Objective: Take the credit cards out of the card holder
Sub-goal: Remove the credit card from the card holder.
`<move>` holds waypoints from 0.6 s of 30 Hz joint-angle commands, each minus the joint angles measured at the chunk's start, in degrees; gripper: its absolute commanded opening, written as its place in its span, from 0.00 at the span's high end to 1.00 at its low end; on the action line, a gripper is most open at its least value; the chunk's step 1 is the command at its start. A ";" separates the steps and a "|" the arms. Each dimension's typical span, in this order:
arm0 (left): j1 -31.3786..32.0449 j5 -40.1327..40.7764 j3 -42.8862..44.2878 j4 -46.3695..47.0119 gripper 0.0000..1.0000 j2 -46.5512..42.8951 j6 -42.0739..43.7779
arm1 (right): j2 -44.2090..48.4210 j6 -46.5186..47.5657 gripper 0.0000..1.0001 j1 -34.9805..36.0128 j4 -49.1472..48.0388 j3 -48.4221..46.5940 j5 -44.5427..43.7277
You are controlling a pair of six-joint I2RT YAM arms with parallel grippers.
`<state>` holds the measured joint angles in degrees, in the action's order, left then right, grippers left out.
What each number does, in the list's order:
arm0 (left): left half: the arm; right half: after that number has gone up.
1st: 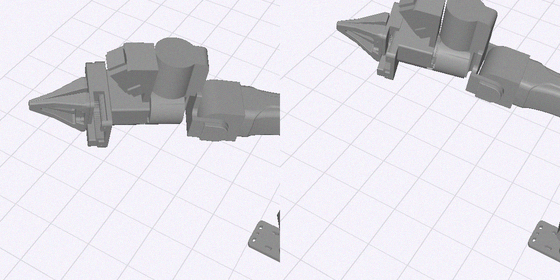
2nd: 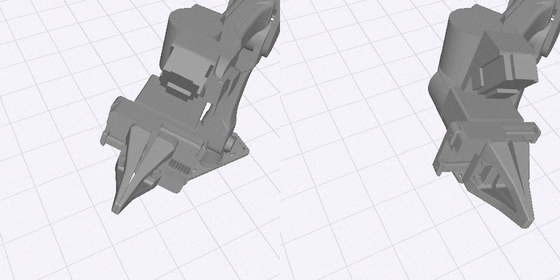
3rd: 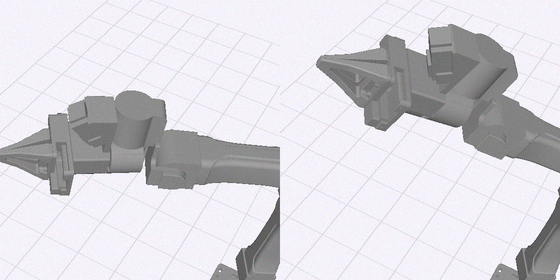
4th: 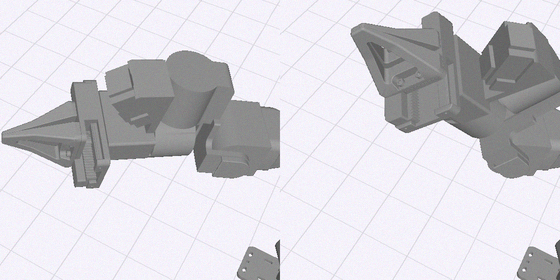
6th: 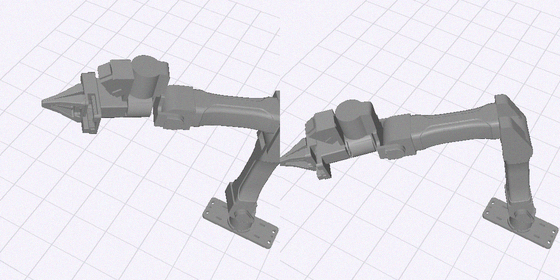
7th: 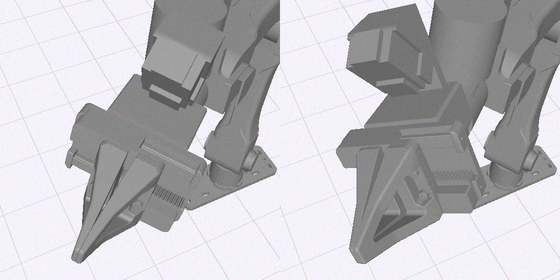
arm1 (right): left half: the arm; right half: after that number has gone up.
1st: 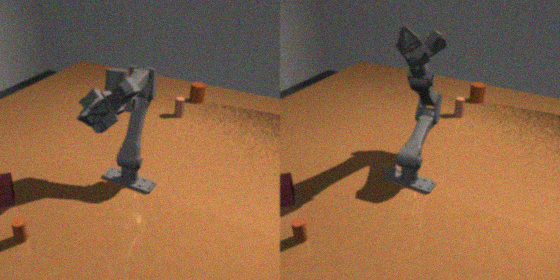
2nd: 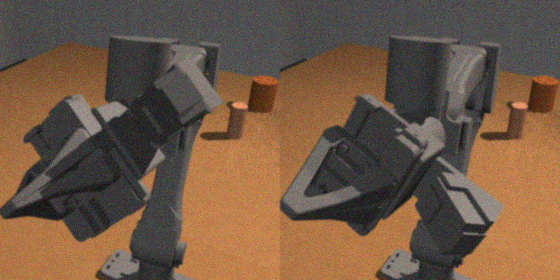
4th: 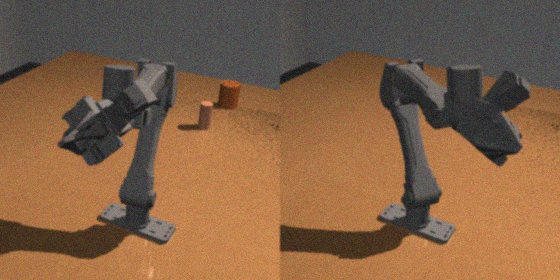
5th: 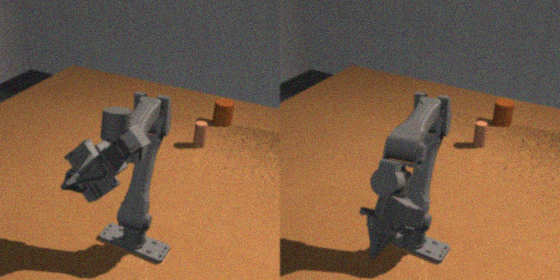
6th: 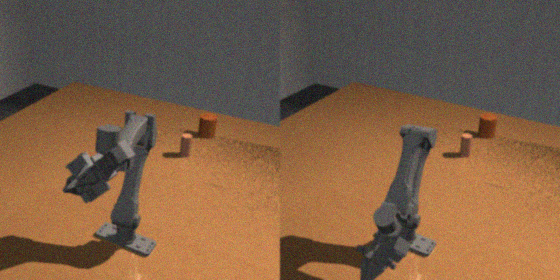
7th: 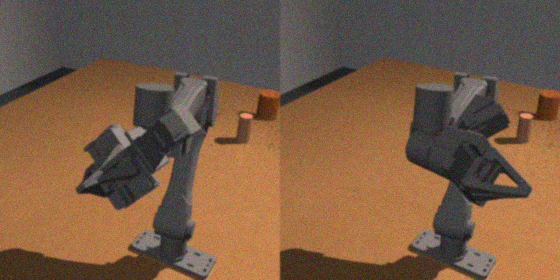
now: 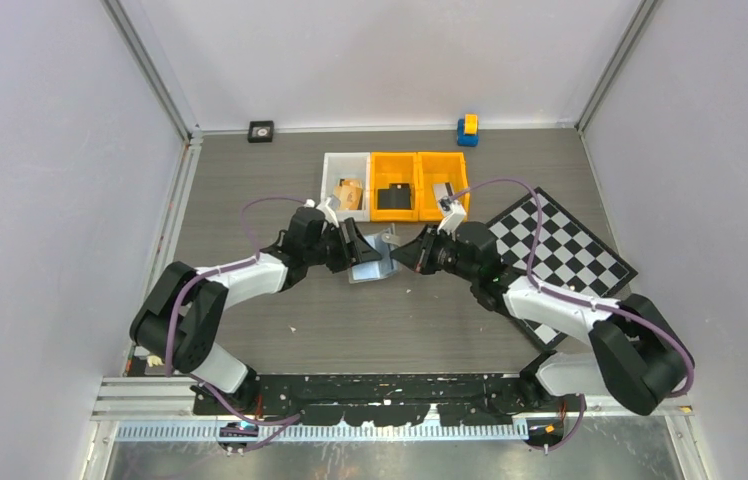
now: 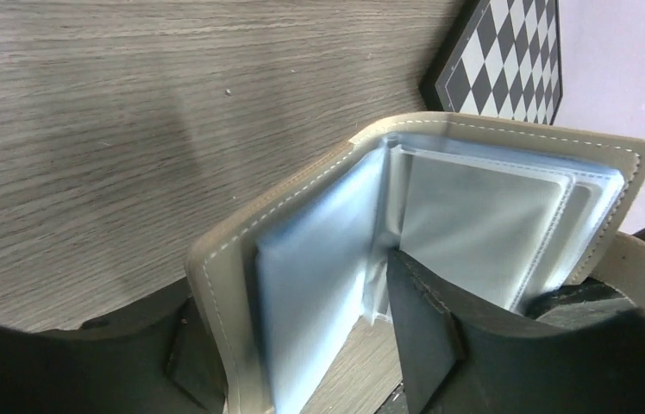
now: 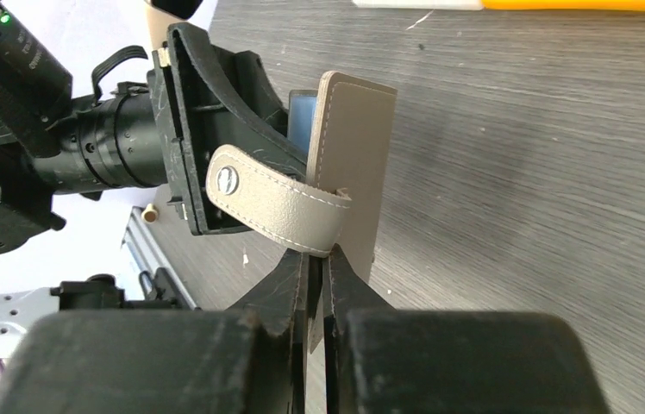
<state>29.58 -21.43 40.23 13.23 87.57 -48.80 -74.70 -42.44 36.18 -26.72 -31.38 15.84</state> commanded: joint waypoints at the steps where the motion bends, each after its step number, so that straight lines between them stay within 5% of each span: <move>1: 0.22 2.08 1.74 -0.09 0.37 -0.82 0.05 | 4.63 2.14 0.99 1.67 3.40 -3.75 -5.51; 10: -0.42 1.57 2.26 -0.47 0.59 0.11 -0.06 | 8.02 3.93 0.99 1.68 8.28 -3.22 -11.79; 15: -2.09 2.23 0.86 -0.53 0.55 -2.10 -0.43 | 11.75 4.45 0.99 1.65 10.69 -2.00 -18.60; 18: -2.42 2.54 0.31 -0.08 0.66 -2.86 -0.15 | 13.00 4.74 1.00 1.63 10.85 -1.51 -19.50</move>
<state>28.71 -21.30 40.56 13.02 87.00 -49.63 -65.60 -39.11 37.91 -13.54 -32.29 2.11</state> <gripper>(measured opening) 0.421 0.090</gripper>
